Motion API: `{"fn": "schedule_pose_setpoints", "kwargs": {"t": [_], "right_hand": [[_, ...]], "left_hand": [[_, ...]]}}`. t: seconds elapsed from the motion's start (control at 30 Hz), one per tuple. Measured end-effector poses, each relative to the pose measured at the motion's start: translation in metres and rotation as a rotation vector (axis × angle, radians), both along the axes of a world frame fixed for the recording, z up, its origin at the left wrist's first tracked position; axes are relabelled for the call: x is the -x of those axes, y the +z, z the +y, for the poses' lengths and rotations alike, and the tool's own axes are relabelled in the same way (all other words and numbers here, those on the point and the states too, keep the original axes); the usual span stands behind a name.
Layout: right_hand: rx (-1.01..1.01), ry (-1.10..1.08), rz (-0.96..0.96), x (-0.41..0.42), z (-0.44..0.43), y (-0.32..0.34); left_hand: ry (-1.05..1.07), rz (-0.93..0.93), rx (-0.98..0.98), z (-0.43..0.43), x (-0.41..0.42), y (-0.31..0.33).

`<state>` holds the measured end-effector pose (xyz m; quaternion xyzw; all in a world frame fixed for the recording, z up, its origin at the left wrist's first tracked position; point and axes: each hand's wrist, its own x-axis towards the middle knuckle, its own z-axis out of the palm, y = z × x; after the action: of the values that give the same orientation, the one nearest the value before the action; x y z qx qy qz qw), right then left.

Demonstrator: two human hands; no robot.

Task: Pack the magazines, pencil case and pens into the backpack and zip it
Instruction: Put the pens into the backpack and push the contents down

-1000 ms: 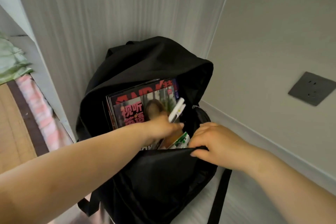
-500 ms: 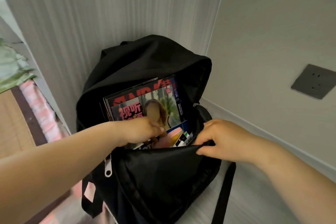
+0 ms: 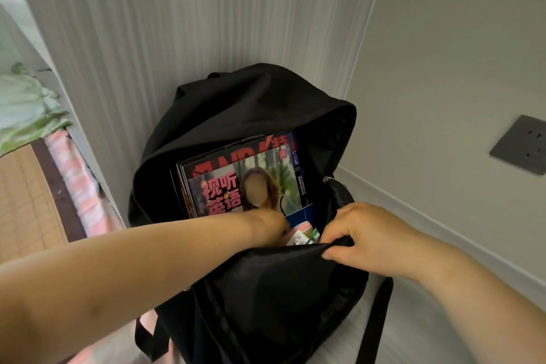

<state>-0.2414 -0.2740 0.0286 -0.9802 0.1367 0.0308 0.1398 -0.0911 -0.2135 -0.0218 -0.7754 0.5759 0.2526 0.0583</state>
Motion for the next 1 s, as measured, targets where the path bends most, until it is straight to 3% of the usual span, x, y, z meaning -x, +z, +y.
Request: {"fn": "schedule_pose_setpoints", "kwargs": {"t": [0.07, 0.2, 0.27, 0.4, 0.5, 0.6, 0.8, 1.0], "right_hand": [[0.002, -0.002, -0.014, 0.001, -0.001, -0.001], [-0.029, 0.005, -0.006, 0.001, -0.005, -0.001], [-0.076, -0.011, 0.002, 0.0, -0.008, -0.001], [-0.217, -0.044, 0.05, -0.008, -0.012, -0.002], [-0.347, -0.035, 0.108, -0.021, -0.016, 0.001], [-0.354, -0.055, 0.021, -0.044, -0.015, 0.005], [0.066, -0.045, -0.265, -0.098, -0.003, 0.011], [0.235, 0.091, -0.218, -0.124, 0.01, 0.009]], "left_hand": [[-0.038, 0.127, -0.086, -0.003, 0.005, 0.0], [-0.062, 0.192, -0.076, 0.001, 0.001, 0.006], [-0.068, 0.092, 0.097, 0.011, -0.01, 0.018], [0.227, -0.269, 0.659, 0.046, -0.048, 0.043], [0.399, -0.327, 0.705, 0.069, -0.055, 0.044], [0.459, -0.327, 0.667, 0.071, -0.055, 0.043], [0.514, 0.218, 0.879, 0.082, -0.066, 0.05], [0.442, 0.576, 1.017, 0.099, -0.062, 0.04]]}}
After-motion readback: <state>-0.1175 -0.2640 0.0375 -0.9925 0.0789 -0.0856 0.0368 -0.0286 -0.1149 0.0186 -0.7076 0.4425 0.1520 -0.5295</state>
